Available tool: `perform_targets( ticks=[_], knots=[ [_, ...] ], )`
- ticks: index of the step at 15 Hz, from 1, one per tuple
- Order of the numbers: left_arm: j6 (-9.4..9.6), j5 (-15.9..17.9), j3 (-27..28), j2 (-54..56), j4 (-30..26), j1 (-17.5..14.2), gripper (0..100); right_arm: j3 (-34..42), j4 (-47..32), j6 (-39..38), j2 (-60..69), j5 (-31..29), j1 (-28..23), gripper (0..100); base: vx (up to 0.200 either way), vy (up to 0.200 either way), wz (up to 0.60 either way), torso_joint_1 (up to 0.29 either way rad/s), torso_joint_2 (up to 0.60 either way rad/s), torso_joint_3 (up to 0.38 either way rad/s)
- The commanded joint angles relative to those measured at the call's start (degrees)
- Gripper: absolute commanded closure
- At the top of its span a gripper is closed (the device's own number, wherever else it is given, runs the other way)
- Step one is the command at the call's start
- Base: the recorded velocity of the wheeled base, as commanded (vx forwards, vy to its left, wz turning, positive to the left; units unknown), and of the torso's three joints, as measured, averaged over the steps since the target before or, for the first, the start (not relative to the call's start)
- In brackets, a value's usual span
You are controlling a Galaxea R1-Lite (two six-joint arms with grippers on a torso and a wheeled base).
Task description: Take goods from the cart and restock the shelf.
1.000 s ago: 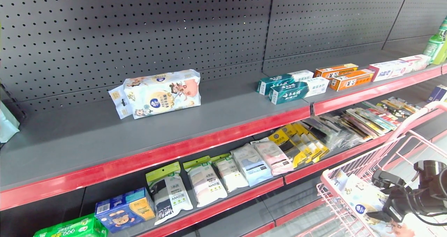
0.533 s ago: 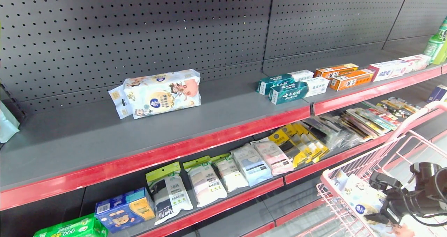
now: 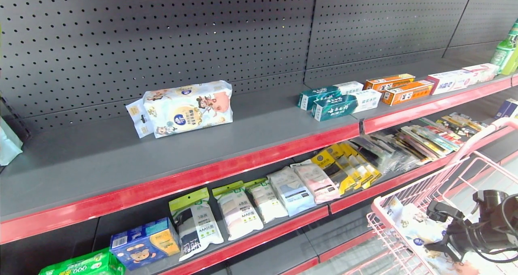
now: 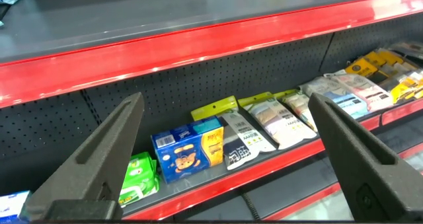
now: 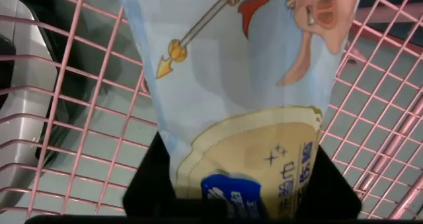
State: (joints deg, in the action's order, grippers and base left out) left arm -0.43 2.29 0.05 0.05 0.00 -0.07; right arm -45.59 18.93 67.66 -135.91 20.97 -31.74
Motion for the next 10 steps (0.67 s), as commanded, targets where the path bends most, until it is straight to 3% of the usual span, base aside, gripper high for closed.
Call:
perform_targets(
  ticks=[1, 10],
  knots=[
    [-0.01, 0.0, 0.0, 0.0, 0.0, 0.0, 0, 0.1, 0.0, -0.1, 0.0, 0.3, -0.2, 100, 0.000, 0.000, 0.00, 0.000, 0.00, 0.000],
    [-0.10, 0.0, 0.0, 0.0, 0.0, 0.0, 0, 6.6, 0.0, -3.8, 19.6, 4.0, -4.0, 100, 0.000, 0.000, 0.00, 0.000, 0.00, 0.000]
  ],
)
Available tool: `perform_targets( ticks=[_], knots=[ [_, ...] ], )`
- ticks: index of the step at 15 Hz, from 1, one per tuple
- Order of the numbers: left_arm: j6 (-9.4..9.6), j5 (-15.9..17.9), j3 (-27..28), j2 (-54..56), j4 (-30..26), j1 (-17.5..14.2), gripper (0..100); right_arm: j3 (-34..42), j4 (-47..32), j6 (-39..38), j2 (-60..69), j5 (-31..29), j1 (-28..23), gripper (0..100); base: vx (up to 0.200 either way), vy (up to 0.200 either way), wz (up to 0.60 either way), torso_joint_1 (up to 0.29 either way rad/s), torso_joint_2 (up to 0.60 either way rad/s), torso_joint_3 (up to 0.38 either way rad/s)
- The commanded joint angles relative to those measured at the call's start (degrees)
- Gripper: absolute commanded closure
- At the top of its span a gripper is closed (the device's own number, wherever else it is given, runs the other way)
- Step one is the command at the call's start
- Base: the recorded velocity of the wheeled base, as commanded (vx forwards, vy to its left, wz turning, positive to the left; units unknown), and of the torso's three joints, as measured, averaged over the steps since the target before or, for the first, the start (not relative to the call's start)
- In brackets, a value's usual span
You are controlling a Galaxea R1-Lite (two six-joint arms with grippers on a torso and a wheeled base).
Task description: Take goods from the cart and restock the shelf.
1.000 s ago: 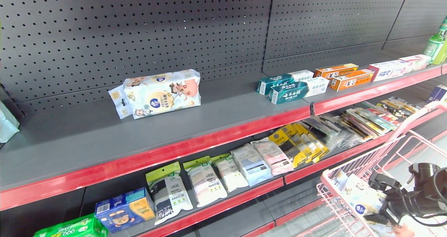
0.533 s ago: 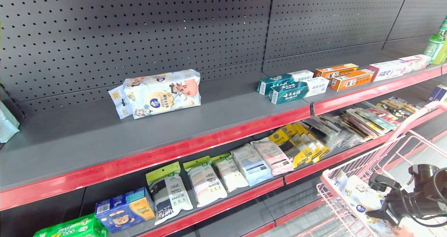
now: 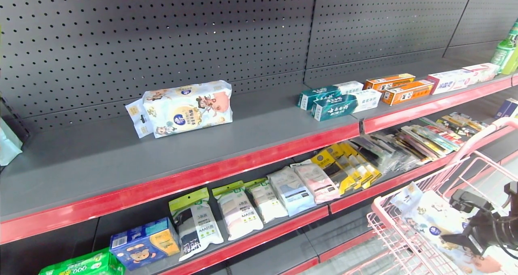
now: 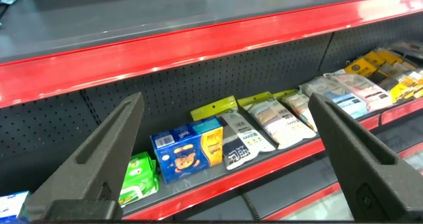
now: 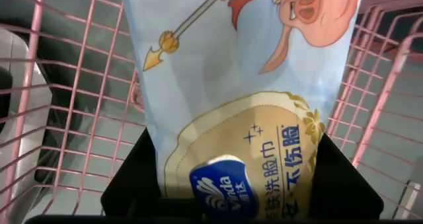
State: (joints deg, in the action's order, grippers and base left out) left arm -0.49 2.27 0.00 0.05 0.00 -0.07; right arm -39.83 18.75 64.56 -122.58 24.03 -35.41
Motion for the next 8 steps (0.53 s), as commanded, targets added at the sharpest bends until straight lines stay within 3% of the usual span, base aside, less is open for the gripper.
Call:
perform_targets(
  ticks=[1, 4, 8],
  knots=[
    [-0.04, 0.0, 0.0, 0.0, 0.0, 0.0, 0, 1.2, 0.1, -1.8, 9.5, 2.4, -0.3, 100, 0.000, 0.000, 0.00, 0.000, 0.00, 0.000],
    [-0.13, 0.0, 0.0, 0.0, 0.0, 0.0, 0, 6.1, 0.9, -6.2, 20.8, 7.9, -0.2, 100, 0.000, 0.000, 0.00, 0.000, 0.00, 0.000],
    [-0.13, 0.0, 0.1, 0.0, 0.0, 0.0, 0, 11.7, 0.3, -22.5, 42.9, 7.1, 2.3, 100, 0.000, 0.000, 0.00, 0.000, 0.00, 0.000]
  ],
)
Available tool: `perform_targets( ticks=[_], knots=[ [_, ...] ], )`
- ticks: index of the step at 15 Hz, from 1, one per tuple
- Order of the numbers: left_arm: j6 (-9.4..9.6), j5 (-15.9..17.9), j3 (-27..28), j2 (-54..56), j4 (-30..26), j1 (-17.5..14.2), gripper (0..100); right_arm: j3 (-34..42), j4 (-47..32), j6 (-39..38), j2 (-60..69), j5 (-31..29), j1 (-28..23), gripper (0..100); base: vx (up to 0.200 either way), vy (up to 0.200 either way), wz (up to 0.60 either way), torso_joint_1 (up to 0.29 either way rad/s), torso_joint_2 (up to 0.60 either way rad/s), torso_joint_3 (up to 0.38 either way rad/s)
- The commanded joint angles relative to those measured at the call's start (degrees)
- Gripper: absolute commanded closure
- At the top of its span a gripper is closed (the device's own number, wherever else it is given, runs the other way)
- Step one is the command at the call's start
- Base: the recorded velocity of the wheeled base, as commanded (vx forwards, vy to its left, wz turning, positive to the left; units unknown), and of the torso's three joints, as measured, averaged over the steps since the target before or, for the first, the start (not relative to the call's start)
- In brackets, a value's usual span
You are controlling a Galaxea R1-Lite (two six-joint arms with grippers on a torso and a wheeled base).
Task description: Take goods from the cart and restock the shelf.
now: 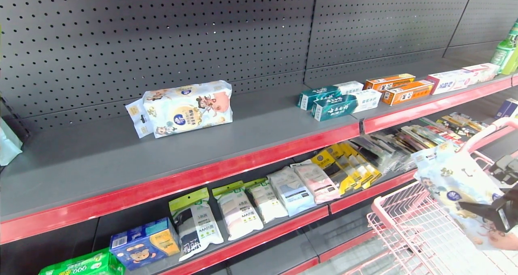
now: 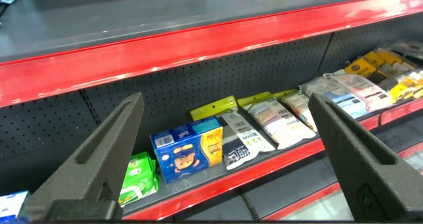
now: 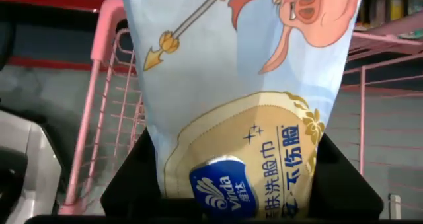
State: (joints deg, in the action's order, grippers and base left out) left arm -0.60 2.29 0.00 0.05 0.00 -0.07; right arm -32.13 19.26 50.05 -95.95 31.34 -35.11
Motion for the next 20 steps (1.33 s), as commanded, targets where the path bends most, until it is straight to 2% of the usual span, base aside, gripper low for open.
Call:
perform_targets(
  ticks=[1, 4, 7, 16, 20],
  knots=[
    [-0.02, 0.0, 0.0, 0.0, 0.0, 0.0, 0, 5.9, -0.1, -9.7, 21.1, -1.6, 2.1, 100, 0.000, 0.000, 0.00, 0.000, 0.00, 0.000],
    [-0.02, 0.0, 0.0, 0.0, 0.0, 0.0, 0, 10.7, -0.4, -13.7, 36.7, -4.7, 3.3, 100, 0.000, 0.000, 0.00, 0.000, 0.00, 0.000],
    [-0.02, 0.0, 0.0, 0.0, 0.0, 0.0, 0, 11.5, -0.4, -14.2, 44.4, -8.5, 6.5, 100, 0.000, 0.000, 0.00, 0.000, 0.00, 0.000],
    [-0.02, 0.0, 0.0, 0.0, 0.0, 0.0, 0, 13.4, -1.9, -15.6, 51.2, -8.5, 7.4, 100, 0.000, 0.000, 0.00, 0.000, 0.00, 0.000],
    [-0.02, 0.0, 0.0, 0.0, 0.0, 0.0, 0, 13.7, -1.9, -15.4, 51.2, -8.6, 7.4, 100, 0.000, 0.000, 0.00, 0.182, -0.41, -0.218]
  ],
)
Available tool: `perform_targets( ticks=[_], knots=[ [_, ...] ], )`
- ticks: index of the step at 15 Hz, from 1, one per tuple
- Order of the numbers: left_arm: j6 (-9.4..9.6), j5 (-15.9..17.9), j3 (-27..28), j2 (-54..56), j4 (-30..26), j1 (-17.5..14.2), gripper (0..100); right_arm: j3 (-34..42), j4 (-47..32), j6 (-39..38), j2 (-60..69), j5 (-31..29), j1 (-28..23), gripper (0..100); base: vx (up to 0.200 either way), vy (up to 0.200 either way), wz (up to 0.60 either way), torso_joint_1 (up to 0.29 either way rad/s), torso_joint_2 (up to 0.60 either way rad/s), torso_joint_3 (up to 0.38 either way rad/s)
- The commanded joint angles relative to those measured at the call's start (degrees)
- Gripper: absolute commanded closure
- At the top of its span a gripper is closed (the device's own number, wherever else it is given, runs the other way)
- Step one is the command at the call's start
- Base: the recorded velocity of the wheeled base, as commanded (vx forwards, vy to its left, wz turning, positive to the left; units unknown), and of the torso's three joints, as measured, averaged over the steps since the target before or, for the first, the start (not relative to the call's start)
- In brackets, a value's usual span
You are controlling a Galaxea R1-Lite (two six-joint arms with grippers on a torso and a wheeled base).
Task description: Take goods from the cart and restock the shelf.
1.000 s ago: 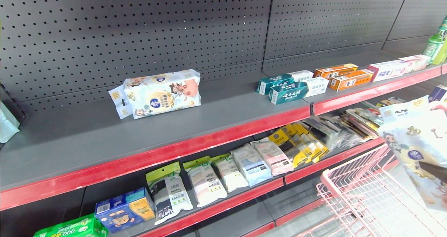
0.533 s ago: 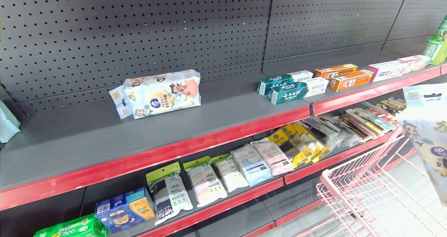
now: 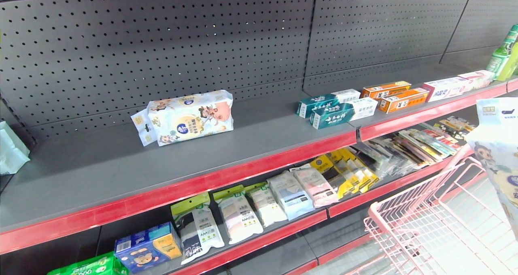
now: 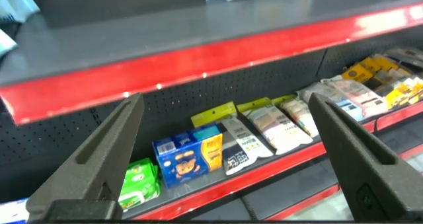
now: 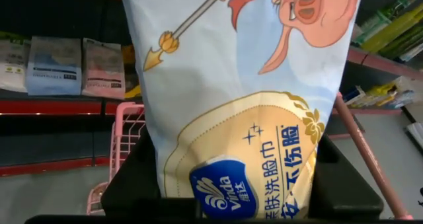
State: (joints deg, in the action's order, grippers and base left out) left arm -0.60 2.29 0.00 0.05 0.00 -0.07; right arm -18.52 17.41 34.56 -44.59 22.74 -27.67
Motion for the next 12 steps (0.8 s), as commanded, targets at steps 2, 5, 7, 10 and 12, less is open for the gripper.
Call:
perform_targets(
  ticks=[2, 5, 7, 10, 12],
  knots=[
    [-0.02, 0.0, 0.0, 0.0, 0.0, 0.0, 0, 0.2, 0.0, 0.2, -0.1, 0.0, 0.1, 100, 0.000, 0.000, 0.00, 0.186, -0.40, -0.215],
    [-0.02, 0.0, 0.0, 0.0, 0.0, 0.0, 0, 0.3, -0.1, 0.2, -0.6, -0.1, 0.1, 100, 0.000, 0.000, 0.00, 0.186, -0.38, -0.201],
    [-0.02, 0.0, 0.0, 0.0, 0.0, 0.0, 0, 0.4, -0.1, 0.4, -0.9, -0.1, 0.1, 100, 0.000, 0.000, 0.00, 0.166, -0.37, -0.200],
    [-0.02, 0.0, 0.0, 0.0, 0.0, 0.0, 0, 0.4, -0.1, 1.5, -1.2, -0.6, 0.1, 100, 0.000, 0.000, 0.00, 0.139, -0.29, -0.151],
    [-0.02, 0.0, 0.1, 0.0, 0.0, 0.0, 0, 0.4, -0.1, 1.8, -1.0, -1.0, 0.1, 100, 0.000, 0.000, 0.00, 0.016, -0.03, -0.021]
  ],
)
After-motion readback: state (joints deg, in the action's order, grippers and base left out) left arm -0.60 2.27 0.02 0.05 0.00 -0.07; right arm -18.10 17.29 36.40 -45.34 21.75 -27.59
